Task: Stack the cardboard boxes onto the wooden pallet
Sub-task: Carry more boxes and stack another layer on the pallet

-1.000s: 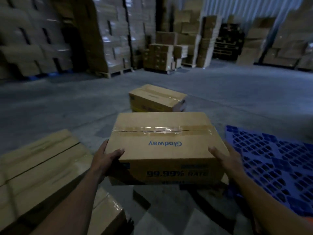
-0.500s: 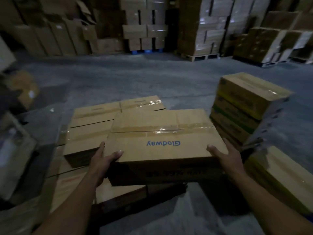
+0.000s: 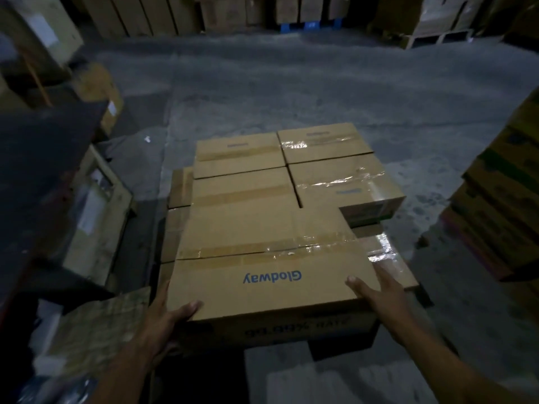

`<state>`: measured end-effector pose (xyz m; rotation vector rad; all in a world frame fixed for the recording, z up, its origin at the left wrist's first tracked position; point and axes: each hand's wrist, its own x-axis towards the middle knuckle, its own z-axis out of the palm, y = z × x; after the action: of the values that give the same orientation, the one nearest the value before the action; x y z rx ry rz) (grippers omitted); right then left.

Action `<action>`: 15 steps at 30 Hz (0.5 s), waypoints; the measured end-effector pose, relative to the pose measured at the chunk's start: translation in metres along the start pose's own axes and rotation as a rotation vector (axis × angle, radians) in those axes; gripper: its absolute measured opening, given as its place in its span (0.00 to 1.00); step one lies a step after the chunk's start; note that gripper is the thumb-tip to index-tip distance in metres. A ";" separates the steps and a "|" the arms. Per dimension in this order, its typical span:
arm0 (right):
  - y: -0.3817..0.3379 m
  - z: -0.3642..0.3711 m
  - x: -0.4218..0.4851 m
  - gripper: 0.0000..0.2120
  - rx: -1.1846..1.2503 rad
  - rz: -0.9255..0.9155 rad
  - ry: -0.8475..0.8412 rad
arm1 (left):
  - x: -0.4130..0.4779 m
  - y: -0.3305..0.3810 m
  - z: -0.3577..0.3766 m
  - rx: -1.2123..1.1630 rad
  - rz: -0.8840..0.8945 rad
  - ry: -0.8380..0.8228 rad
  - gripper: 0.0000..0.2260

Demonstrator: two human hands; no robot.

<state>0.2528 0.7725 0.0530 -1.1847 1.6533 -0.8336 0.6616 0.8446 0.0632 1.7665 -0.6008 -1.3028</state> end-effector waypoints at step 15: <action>0.091 0.106 0.114 0.44 -0.170 0.095 -0.181 | 0.144 -0.125 -0.025 -0.015 -0.110 0.045 0.32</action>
<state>0.3070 0.6904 -0.0989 -1.2477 1.6409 -0.5189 0.7225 0.8081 -0.1161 1.8331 -0.4734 -1.3343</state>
